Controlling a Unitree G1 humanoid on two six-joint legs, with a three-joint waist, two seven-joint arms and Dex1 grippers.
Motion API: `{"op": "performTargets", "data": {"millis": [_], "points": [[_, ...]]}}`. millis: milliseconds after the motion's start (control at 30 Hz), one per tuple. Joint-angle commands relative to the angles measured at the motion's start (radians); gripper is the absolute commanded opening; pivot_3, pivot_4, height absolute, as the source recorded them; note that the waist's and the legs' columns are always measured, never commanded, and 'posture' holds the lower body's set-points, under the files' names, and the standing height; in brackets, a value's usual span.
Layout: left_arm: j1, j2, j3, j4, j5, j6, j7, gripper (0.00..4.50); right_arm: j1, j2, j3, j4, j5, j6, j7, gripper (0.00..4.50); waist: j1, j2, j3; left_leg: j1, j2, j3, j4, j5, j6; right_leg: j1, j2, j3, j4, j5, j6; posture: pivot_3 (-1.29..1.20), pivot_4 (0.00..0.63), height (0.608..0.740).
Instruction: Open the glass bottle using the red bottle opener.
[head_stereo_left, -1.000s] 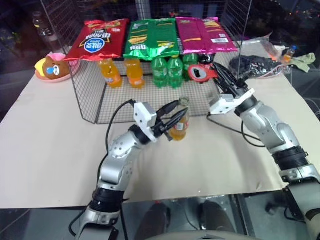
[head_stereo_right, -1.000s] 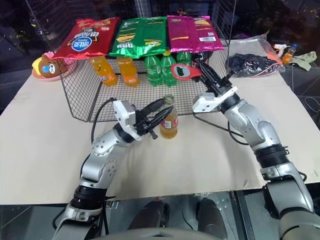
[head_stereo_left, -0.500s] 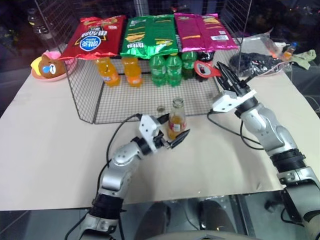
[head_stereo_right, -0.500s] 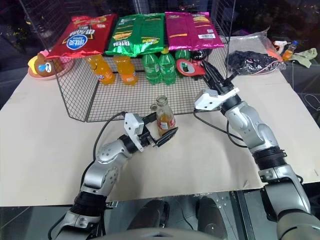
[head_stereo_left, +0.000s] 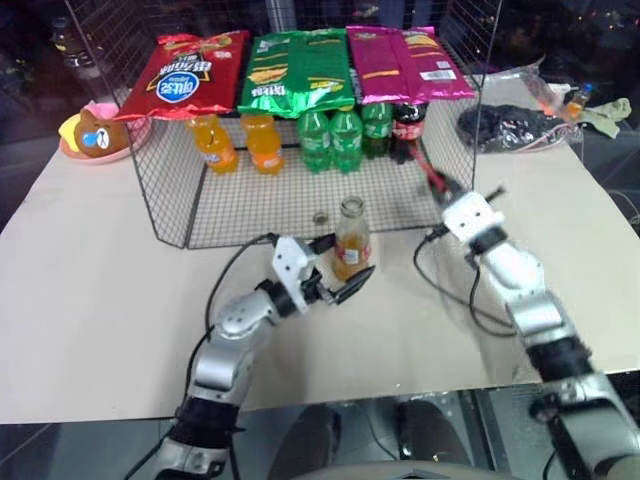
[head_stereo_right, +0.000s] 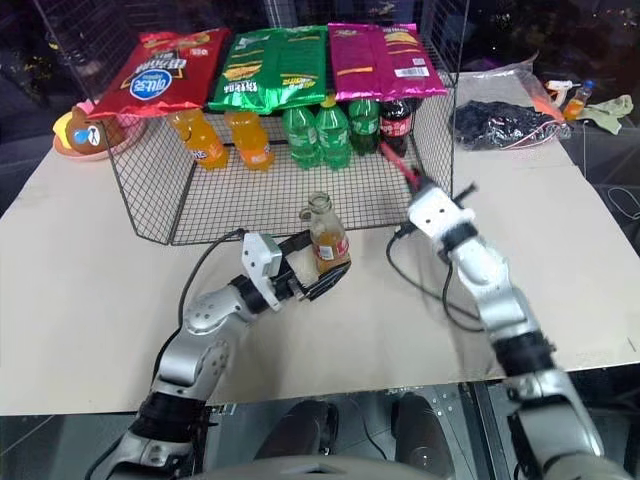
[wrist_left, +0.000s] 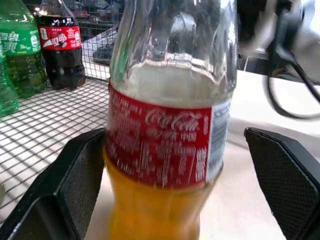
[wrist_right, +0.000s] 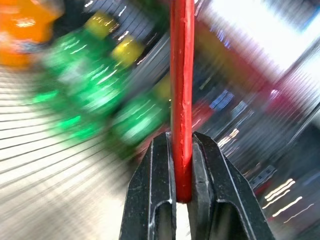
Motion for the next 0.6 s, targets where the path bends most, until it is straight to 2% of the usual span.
{"op": "performTargets", "data": {"millis": [33, 167, 333, 367, 467, 533, 600], "points": [[0.029, 0.019, 0.020, -0.056, -0.021, -0.002, -0.018, 4.46, 0.063, 0.008, -0.032, -0.224, 0.222, 0.303, 0.125, 0.00, 0.001, 0.001, 0.001, 0.000, 0.000, 0.000, 0.000, 0.000, 0.000, 0.000, 0.000, 0.000, 0.000, 0.000, 0.000, 0.00, 0.150, 0.740], [0.066, 0.033, 0.026, -0.072, -0.021, -0.007, -0.021, 4.46, 0.128, -0.013, -0.050, -0.377, 0.379, 0.582, 0.189, 0.00, 0.003, 0.001, 0.001, 0.001, 0.000, 0.000, 0.001, 0.000, 0.000, 0.000, 0.000, 0.000, 0.001, 0.000, 0.000, 0.00, 0.150, 0.740], [0.132, 0.061, 0.045, -0.107, -0.016, -0.004, -0.016, 4.46, 0.165, -0.017, -0.126, -0.497, 0.568, 0.907, 0.160, 0.00, 0.003, 0.001, 0.001, 0.001, 0.000, -0.001, 0.000, 0.000, 0.000, 0.000, 0.000, 0.000, 0.001, 0.000, 0.000, 0.00, 0.150, 0.740], [0.153, 0.069, 0.050, -0.118, -0.012, -0.002, -0.012, 4.50, 0.177, -0.019, -0.147, -0.513, 0.598, 0.960, 0.150, 0.92, 0.003, 0.001, 0.001, 0.001, 0.000, -0.001, 0.000, 0.000, 0.000, 0.000, 0.000, 0.000, 0.001, 0.000, 0.000, 0.00, 0.150, 0.740], [0.219, 0.095, 0.073, -0.157, -0.007, 0.008, 0.004, 4.50, 0.231, -0.074, -0.183, -0.560, 0.658, 1.076, 0.173, 1.91, 0.005, 0.001, 0.001, 0.001, 0.000, -0.001, 0.000, 0.000, 0.000, 0.000, -0.001, 0.000, 0.001, 0.000, 0.000, 0.00, 0.150, 0.740], [0.258, 0.104, 0.097, -0.186, -0.026, 0.024, 0.014, 4.50, 0.267, -0.116, -0.208, -0.582, 0.692, 1.119, 0.197, 2.74, 0.007, 0.001, 0.001, 0.000, 0.000, -0.001, 0.000, 0.000, 0.001, 0.000, -0.001, 0.000, 0.000, 0.000, 0.000, 0.00, 0.150, 0.740], [0.302, 0.111, 0.130, -0.212, -0.043, 0.037, 0.028, 4.50, 0.300, -0.146, -0.254, -0.582, 0.725, 1.148, 0.207, 3.85, 0.006, 0.001, 0.001, 0.000, 0.000, -0.001, 0.000, -0.001, 0.001, 0.000, -0.001, -0.001, 0.000, 0.000, 0.000, 0.00, 0.150, 0.740]]}}
